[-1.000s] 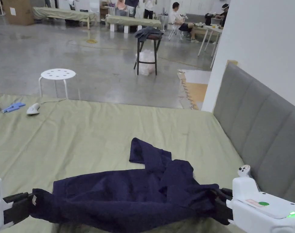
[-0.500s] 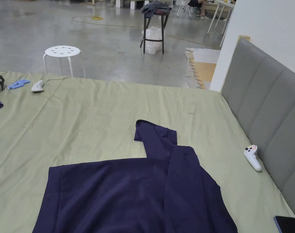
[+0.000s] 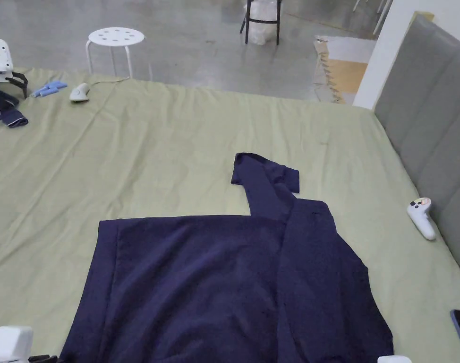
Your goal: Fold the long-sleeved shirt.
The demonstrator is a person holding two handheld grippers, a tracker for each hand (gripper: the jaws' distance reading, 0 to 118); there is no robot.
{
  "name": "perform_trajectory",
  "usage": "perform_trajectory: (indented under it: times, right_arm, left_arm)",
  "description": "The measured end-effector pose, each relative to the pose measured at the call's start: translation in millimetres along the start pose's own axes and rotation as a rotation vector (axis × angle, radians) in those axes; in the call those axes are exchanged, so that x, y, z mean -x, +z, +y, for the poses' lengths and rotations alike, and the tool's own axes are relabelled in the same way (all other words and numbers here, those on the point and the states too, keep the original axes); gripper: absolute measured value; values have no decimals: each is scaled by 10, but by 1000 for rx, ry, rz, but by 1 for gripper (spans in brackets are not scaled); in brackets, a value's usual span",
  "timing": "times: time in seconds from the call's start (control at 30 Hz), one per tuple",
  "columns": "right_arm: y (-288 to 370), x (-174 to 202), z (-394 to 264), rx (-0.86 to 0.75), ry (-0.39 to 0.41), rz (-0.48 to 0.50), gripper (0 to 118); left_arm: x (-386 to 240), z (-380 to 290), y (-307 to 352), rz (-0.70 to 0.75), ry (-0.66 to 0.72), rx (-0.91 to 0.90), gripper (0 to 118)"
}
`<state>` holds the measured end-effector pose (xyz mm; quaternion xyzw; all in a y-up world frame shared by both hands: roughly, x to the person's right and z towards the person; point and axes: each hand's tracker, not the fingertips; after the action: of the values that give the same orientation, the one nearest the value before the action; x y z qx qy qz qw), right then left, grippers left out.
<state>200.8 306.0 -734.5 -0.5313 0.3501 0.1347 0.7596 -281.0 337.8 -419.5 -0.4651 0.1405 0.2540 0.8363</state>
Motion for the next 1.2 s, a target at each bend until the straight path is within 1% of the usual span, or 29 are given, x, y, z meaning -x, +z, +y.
perform_trajectory:
  times: [0.03, 0.07, 0.1, 0.13, 0.17, 0.2, 0.23, 0.37, 0.4, 0.43, 0.47, 0.5, 0.53, 0.57, 0.6, 0.63, 0.7, 0.73, 0.77, 0.8, 0.83, 0.87, 0.9, 0.93, 0.97, 1.03, 1.07, 1.13, 1.2]
  right_arm:
    - [14, 15, -5, 13, 28, -40, 35]
    - [25, 21, -17, 33, 40, -87, 65]
    - [57, 14, -32, 27, 33, -96, 92]
    - [141, -6, -35, -2, 30, -95, 113]
    - [271, -4, -6, -52, 3, -84, 116]
    - [386, -22, 42, -88, -34, -57, 116]
    - [511, -34, 118, -138, -65, -56, 116]
    - [804, 42, 553, -370, -66, -134, 115]
    - [810, 87, 677, -422, -68, -145, 107]
    - [817, 181, 817, -474, -66, -134, 73]
    - [789, 242, 940, -518, -61, -121, 30]
    - [716, 303, 1065, -544, -51, -123, 1]
    - [609, 379, 1188, -571, -38, -169, 0]
    - [465, 434, 1359, -583, -20, -191, 0]
    - [366, 459, 1493, -562, -5, -157, 0]
    - [242, 481, 1653, -554, -5, -100, 0]
    - [44, 480, 1927, -560, -38, -99, 0]
    - [-77, 462, 2120, -569, -45, -96, 0]
    - [-209, 432, 2367, -566, -40, -94, 10]
    - [-351, 394, 2639, -549, -40, -66, 35]
    - [-537, 297, 2887, -518, -46, -46, 82]
    - [-717, 259, 3200, -486, -48, -43, 114]
    - [-857, 191, 3471, -522, -66, -5, 117]
    - [-1007, 154, 3759, -506, -53, -59, 117]
    - [-1010, 244, 4013, -490, -55, -56, 117]
    - [-1242, 212, 4497, -468, -99, -58, 117]
    - [-1376, 169, 4740, -450, -127, -26, 117]
    - [-1814, 79, 5213, -429, -146, -74, 117]
    - [-2114, 9, 5509, -347, -159, -96, 116]
  left_arm:
    - [-25, -6, -5, 4, -5, 5, 23]
    - [-83, 6, 30, 30, -21, 2, 47]
    - [-113, 20, 67, 77, -42, 8, 79]
    - [-144, 39, 117, 87, -53, 5, 108]
    - [-179, 73, 202, 78, -62, -16, 110]
    - [-189, 124, 277, 85, -72, -26, 106]
    - [-229, 233, 369, 125, -86, -112, 106]
    - [-429, 647, 510, 173, -58, -291, 109]
    - [-523, 775, 463, 194, -68, -312, 107]
    - [-605, 888, 412, 213, -68, -323, 90]
    - [-638, 1000, 348, 204, -51, -369, 58]
    - [-688, 1121, 279, 187, -56, -408, 29]
    - [-735, 1247, 149, 173, -44, -421, 14]
    - [-793, 1379, 58, 208, -17, -439, 14]
    - [-869, 1480, 1, 195, -27, -427, 8]
    - [-894, 1609, -73, 155, -30, -430, 4]
    - [-971, 1812, -228, 140, -9, -418, 4]
    - [-994, 1918, -320, 137, -21, -410, 4]
    - [-1009, 2022, -403, 137, -21, -402, 4]
    - [-1004, 2119, -474, 132, -22, -396, 4]
    - [-997, 2208, -538, 128, -19, -394, 4]
    - [-921, 2296, -690, 133, -10, -390, 4]
    - [-897, 2378, -770, 124, -8, -379, 4]
    - [-876, 2455, -839, 124, -7, -374, 4]
    - [-852, 2527, -907, 130, 1, -371, 4]
    - [-735, 2626, -1107, 117, 1, -355, 4]
    - [-701, 2682, -1156, 118, 6, -356, 4]
    - [-608, 2738, -1284, 111, 12, -355, 4]
    - [-547, 2798, -1350, 107, 19, -360, 4]
